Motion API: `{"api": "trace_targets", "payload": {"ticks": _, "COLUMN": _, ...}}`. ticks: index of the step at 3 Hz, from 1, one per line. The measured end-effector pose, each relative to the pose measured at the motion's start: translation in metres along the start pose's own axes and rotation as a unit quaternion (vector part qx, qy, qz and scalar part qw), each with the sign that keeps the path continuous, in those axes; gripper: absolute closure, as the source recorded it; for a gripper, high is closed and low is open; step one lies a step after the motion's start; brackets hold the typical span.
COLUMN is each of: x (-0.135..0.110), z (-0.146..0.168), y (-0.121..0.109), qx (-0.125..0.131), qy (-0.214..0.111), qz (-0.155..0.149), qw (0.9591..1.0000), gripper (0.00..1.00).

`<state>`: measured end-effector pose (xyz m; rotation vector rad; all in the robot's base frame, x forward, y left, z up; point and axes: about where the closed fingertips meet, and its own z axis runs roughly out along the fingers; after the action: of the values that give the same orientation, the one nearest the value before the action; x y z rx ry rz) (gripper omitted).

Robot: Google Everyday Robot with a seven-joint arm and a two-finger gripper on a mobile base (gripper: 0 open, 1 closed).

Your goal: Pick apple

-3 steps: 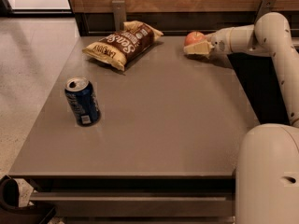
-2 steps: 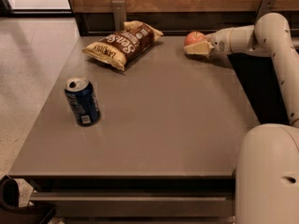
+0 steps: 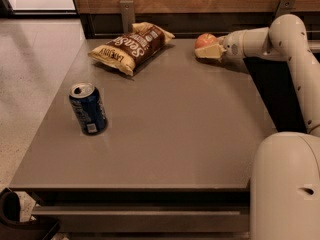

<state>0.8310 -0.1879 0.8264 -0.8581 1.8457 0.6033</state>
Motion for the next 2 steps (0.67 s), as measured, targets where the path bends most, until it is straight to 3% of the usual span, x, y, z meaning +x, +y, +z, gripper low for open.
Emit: {"api": "trace_targets", "payload": {"ticks": 2, "x": -0.023, "z": -0.011, "y": 0.01, "qx": -0.003, "qy": 0.009, "qz": -0.009, "qw": 0.9999, "gripper": 1.0}}
